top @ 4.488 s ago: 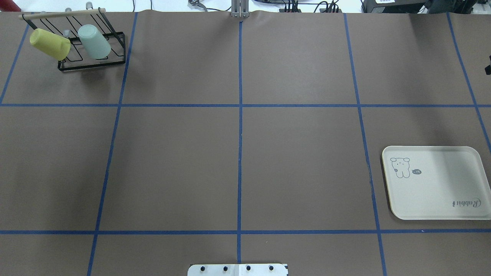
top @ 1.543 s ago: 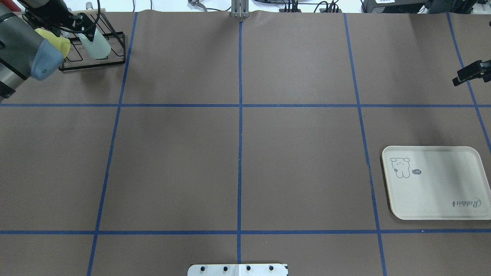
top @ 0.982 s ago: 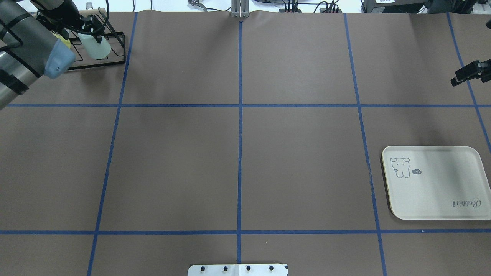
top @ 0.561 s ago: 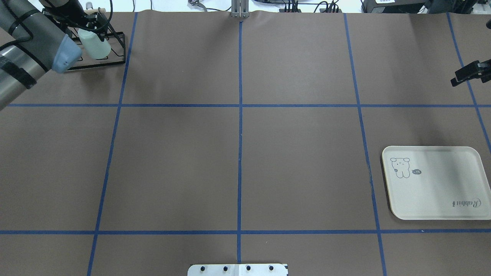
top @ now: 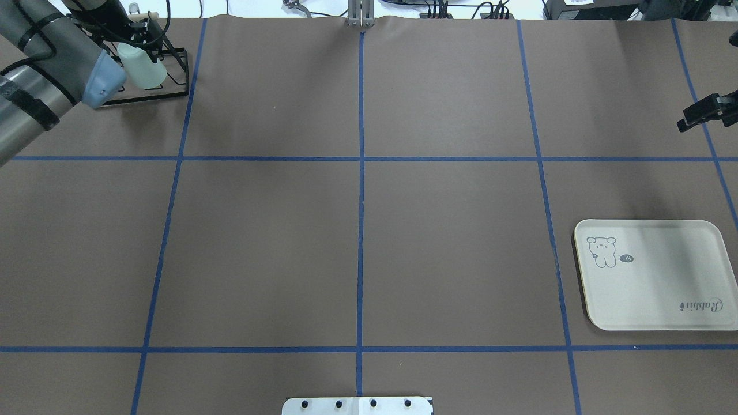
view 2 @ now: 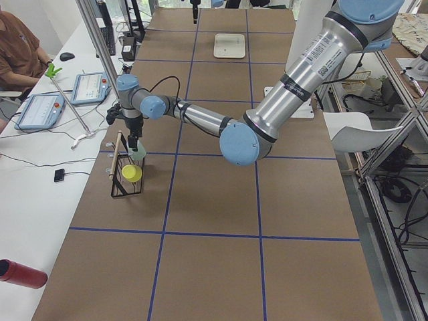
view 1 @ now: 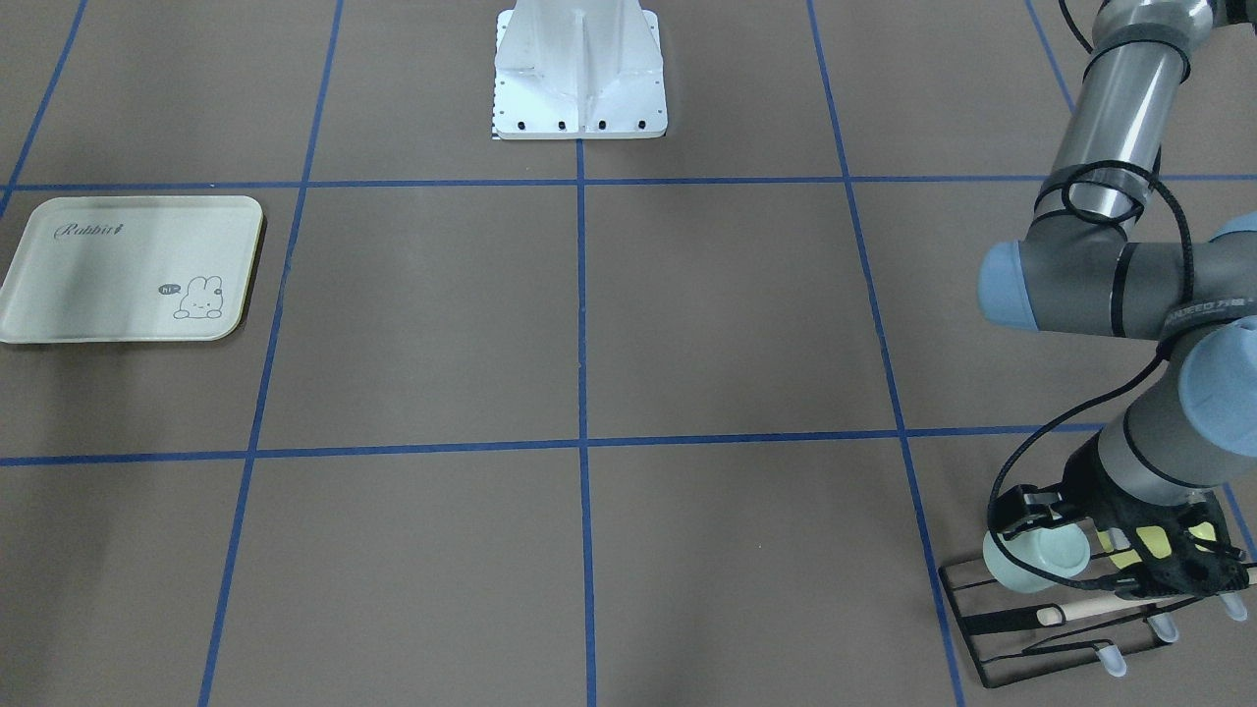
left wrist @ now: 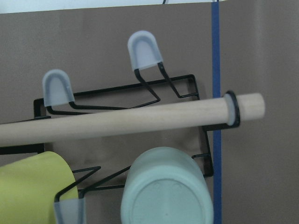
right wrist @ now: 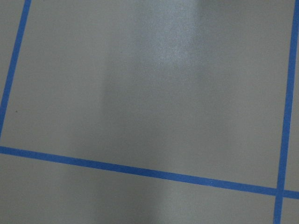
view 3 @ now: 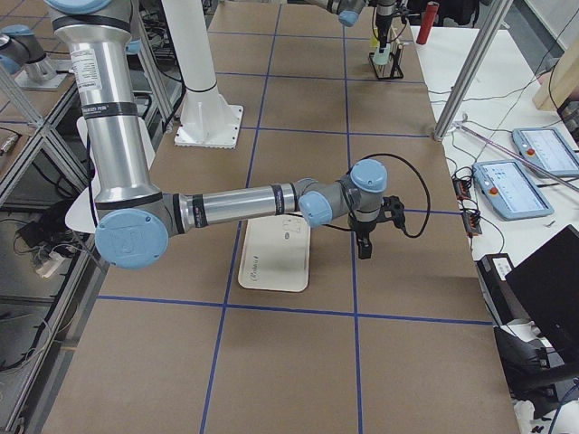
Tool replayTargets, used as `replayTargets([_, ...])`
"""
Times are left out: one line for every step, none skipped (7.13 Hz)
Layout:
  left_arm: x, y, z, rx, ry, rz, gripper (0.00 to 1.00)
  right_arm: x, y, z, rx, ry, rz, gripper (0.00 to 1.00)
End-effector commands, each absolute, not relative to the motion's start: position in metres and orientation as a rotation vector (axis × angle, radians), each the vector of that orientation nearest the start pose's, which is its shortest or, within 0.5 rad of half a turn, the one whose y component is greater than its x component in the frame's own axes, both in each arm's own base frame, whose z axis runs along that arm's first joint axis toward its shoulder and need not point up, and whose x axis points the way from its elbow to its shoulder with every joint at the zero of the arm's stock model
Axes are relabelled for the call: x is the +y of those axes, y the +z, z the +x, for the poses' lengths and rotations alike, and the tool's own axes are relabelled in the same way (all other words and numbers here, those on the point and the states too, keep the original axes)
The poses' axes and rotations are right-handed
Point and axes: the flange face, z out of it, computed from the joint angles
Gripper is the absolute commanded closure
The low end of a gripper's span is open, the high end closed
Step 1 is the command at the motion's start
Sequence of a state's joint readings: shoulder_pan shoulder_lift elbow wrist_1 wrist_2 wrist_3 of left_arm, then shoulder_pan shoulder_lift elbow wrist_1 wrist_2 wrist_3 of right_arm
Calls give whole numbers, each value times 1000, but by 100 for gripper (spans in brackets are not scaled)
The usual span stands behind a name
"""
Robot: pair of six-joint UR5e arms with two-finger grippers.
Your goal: Left arm grabs green cup and hands to right arm on tray
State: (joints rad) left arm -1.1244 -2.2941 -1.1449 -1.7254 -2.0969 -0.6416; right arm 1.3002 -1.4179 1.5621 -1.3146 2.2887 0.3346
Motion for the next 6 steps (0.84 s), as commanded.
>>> replayTargets([-752,410,269,680,-63,125,3,-571,557,-89,-790,-84,154,1])
replayTargets([-754,415,270,685,-60,134,4,-571,557,-89,-790,-84,154,1])
replayTargets([-754,414,270,685,-60,138,7,-572,556,-89,-790,-85,156,1])
replayTargets([-754,413,271,686,-59,140,31,-572,556,-91,-790,-86,154,1])
replayTargets([-753,411,271,689,-59,143,77,-572,555,-92,-791,-88,155,1])
replayTargets([-752,406,269,692,-56,146,100,-572,555,-93,-791,-91,153,1])
